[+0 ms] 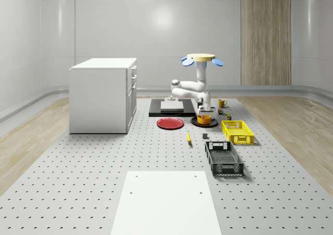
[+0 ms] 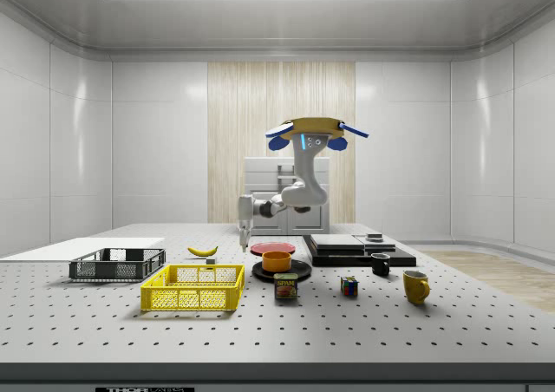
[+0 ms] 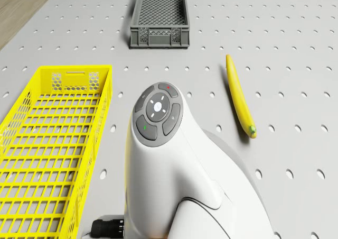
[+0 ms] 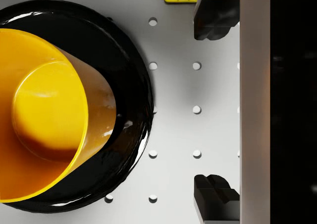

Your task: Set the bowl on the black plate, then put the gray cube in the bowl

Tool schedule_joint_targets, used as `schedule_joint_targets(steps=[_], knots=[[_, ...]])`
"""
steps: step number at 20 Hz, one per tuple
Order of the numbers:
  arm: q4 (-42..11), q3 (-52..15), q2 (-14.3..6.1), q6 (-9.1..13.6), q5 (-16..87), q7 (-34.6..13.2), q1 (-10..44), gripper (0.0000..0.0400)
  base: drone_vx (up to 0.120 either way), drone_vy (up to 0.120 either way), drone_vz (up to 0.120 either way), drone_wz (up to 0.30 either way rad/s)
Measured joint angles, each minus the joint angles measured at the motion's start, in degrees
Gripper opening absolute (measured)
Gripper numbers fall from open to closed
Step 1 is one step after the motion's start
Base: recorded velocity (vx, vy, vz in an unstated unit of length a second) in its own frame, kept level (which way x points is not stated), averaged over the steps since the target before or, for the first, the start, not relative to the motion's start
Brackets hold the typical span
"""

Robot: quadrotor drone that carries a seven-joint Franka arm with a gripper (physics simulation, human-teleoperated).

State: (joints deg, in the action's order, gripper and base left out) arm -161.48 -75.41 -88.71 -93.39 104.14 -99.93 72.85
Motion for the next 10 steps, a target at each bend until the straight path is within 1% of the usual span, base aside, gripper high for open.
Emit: schedule_joint_targets(steps=[1,3,4,5,7,9,10], knots=[[0.0,0.0,-0.01,-0.01,0.0,0.0,0.0,0.04,0.12,0.0,-0.12,0.0],[0.0,0.0,-0.03,-0.02,-0.01,-0.01,0.01,0.04,0.12,-0.12,-0.12,0.0],[0.0,0.0,-0.03,-0.03,-0.01,-0.01,0.01,0.04,0.12,-0.12,-0.08,0.0],[0.0,0.0,-0.04,-0.04,-0.02,-0.01,0.01,0.04,0.12,-0.12,0.0,0.0],[0.0,-0.01,-0.06,-0.05,-0.02,-0.01,0.01,0.04,0.12,-0.02,0.0,0.0],[0.0,-0.01,-0.07,-0.07,-0.03,-0.01,0.02,0.04,0.12,-0.12,0.0,0.0],[0.0,-0.01,-0.08,-0.07,-0.03,-0.02,0.02,0.04,0.12,-0.08,0.0,0.0]])
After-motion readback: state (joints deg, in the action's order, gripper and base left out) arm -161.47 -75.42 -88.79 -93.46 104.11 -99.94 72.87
